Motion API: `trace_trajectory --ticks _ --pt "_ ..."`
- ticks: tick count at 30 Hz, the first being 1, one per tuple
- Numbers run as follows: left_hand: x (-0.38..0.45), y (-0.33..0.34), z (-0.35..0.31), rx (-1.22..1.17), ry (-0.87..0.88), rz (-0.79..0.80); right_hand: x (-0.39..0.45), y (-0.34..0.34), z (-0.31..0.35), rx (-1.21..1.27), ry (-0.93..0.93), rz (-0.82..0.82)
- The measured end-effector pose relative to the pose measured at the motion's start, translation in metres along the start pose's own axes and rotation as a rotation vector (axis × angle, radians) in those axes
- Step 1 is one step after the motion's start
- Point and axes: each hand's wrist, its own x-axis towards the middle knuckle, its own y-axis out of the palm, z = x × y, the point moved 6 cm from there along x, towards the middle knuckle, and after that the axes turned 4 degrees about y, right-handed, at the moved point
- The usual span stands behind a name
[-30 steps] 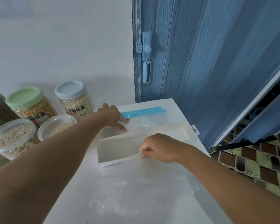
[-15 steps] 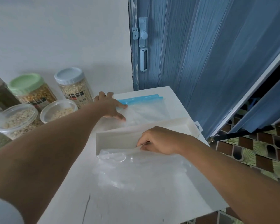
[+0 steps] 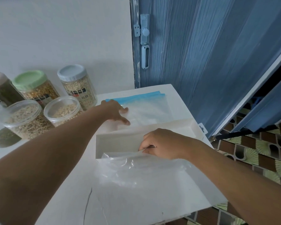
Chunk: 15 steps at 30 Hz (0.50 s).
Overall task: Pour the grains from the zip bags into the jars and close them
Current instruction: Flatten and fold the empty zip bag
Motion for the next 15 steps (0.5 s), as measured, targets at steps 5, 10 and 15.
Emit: trace_trajectory --ticks 5,10,15 --pt "0.003 0.007 0.009 -0.051 -0.004 -0.009 -0.008 0.001 0.006 0.057 0.05 0.062" --pt "0.005 0.016 0.016 -0.093 -0.028 0.002 -0.019 0.009 0.008 0.093 0.065 0.086" --pt "0.003 0.019 0.014 -0.11 -0.021 -0.006 -0.025 0.017 0.003 0.16 0.082 0.102"
